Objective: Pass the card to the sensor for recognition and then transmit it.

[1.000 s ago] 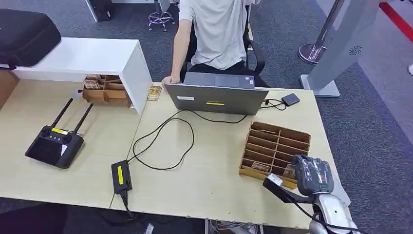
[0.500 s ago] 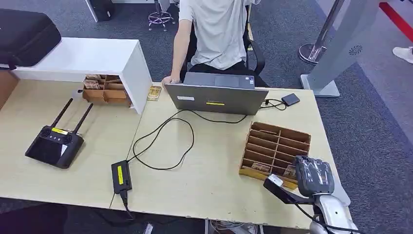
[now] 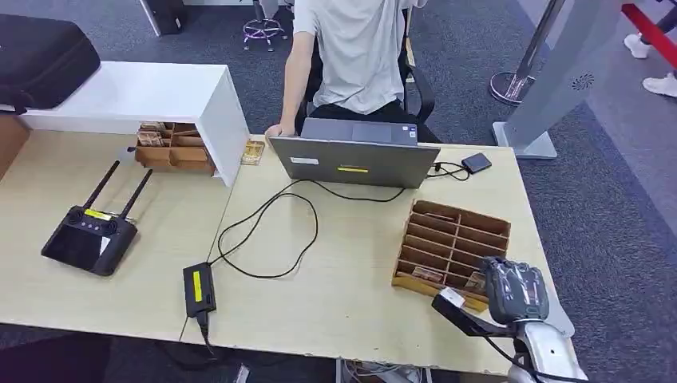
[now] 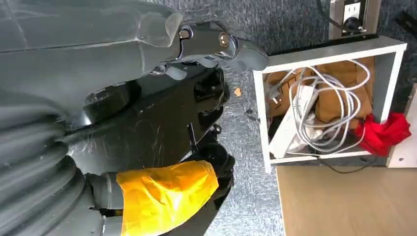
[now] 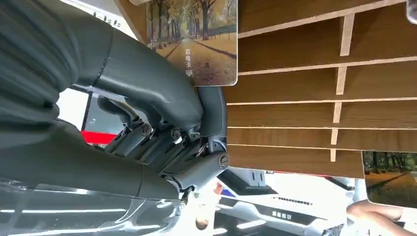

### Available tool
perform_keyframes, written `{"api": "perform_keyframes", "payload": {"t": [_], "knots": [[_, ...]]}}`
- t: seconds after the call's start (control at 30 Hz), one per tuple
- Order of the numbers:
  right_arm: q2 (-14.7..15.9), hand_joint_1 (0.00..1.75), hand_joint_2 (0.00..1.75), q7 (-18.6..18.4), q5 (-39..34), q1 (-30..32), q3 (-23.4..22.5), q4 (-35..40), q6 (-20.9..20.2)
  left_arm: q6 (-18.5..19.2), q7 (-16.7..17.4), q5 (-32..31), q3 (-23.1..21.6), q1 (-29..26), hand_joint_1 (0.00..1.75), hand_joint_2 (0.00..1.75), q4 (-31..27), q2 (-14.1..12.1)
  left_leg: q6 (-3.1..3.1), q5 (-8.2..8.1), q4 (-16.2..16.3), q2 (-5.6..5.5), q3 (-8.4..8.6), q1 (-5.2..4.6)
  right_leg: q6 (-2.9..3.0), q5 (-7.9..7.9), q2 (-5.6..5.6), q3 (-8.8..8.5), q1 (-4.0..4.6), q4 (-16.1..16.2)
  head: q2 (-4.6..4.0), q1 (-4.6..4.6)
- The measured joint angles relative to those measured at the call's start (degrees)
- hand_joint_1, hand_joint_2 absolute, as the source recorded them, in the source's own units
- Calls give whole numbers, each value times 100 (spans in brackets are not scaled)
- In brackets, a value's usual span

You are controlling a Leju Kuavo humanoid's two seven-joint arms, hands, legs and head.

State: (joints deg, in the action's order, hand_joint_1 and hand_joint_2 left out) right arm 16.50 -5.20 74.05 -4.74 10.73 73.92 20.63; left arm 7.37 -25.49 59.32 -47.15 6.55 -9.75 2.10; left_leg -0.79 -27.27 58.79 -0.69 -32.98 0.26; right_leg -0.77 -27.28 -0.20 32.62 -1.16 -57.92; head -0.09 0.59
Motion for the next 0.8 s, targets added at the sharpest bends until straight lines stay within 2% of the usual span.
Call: {"api": "perform_keyframes", "payload": {"t": [0.43, 0.8], "knots": [[50, 171, 175, -2, 26, -54, -118, 370, 2, 13, 2, -22, -2, 1, 0, 175, 0, -17, 0, 0, 0, 0, -1, 0, 0, 0, 0, -1, 0, 0, 0, 0], [251, 171, 175, 24, 35, -566, -135, 750, -18, 74, 22, -79, 0, 24, 0, 175, 0, -15, 0, 1, 0, 0, 0, 0, 0, 1, 0, -1, 0, 0, 0, 0]]}}
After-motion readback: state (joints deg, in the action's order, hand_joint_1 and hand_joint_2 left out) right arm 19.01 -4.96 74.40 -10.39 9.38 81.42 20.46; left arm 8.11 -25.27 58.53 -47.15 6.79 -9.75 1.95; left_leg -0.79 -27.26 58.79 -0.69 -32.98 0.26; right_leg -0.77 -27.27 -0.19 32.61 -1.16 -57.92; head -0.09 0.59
